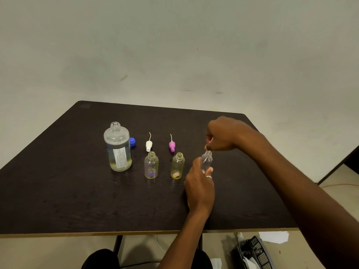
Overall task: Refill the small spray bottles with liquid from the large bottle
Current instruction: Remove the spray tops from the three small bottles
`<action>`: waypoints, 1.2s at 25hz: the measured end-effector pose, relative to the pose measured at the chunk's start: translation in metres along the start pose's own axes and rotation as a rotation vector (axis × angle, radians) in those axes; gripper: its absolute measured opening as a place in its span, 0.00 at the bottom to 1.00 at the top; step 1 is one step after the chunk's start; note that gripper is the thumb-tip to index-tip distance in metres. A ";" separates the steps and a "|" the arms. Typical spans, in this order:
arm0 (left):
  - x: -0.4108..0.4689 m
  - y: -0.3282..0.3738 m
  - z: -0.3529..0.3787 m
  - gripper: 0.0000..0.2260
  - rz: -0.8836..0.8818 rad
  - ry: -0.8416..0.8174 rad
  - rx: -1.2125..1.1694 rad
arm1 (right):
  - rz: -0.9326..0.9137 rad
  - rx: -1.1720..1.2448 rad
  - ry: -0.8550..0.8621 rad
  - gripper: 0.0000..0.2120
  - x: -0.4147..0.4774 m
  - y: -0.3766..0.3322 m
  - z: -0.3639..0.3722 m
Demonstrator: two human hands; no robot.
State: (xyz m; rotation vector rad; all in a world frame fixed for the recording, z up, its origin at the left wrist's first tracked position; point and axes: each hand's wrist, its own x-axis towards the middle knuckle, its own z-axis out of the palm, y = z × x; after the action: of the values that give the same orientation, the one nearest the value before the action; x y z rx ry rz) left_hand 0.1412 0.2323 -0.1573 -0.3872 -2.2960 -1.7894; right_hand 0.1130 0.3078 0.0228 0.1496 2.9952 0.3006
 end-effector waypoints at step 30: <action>0.001 -0.005 0.005 0.17 -0.045 0.004 0.000 | 0.285 0.482 -0.113 0.11 0.134 0.009 0.088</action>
State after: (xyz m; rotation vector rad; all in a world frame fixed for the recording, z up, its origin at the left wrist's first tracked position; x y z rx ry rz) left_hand 0.1391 0.2361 -0.1628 -0.3337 -2.3198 -1.8089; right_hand -0.0061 0.3481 -0.0761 0.6169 2.8672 -0.3979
